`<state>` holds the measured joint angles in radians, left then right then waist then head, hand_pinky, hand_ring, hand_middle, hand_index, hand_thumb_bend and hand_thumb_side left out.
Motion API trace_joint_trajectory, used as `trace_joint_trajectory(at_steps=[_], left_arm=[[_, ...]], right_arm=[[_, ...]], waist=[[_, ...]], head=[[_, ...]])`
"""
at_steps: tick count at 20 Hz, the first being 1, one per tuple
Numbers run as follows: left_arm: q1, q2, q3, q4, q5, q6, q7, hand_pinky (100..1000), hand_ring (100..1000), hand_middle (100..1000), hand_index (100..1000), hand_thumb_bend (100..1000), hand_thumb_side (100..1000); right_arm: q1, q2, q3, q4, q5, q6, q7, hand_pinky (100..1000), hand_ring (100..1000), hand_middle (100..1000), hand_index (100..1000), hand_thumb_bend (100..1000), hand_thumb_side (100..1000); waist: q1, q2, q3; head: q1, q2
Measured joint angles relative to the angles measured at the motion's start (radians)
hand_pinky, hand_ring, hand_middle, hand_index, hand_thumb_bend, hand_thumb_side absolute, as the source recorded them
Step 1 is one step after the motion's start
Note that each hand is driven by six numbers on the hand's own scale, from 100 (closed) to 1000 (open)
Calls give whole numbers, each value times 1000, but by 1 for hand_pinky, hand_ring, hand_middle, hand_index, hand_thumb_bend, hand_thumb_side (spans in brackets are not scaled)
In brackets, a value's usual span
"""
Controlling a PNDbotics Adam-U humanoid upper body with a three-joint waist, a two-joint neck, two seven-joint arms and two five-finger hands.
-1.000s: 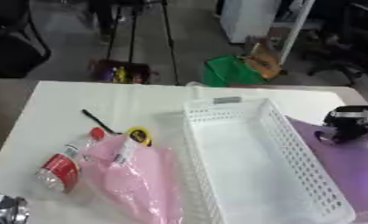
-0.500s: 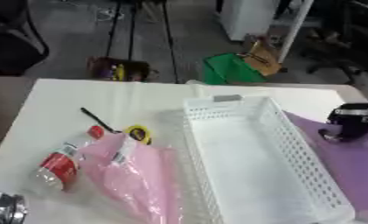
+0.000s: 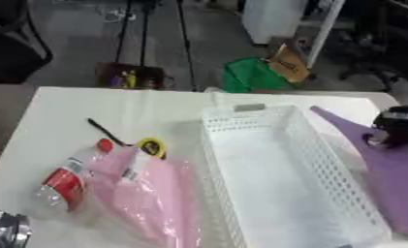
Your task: Pick up objects on the table and place them in the box.
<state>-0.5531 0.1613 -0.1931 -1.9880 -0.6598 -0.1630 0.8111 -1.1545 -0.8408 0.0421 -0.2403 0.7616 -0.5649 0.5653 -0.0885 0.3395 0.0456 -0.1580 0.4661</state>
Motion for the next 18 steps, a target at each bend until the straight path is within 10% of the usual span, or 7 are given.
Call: trace_joint_trajectory(at_steps=[18], left_arm=[[1,17,-6,0,-4,-17,-14,682,659,745,752,100,975]], right_arm=[[-44,-2,-5,43,12,0,0,100,100,100,464,100,370]], waist=[[-54,-6,4]], head=[[-7,0]])
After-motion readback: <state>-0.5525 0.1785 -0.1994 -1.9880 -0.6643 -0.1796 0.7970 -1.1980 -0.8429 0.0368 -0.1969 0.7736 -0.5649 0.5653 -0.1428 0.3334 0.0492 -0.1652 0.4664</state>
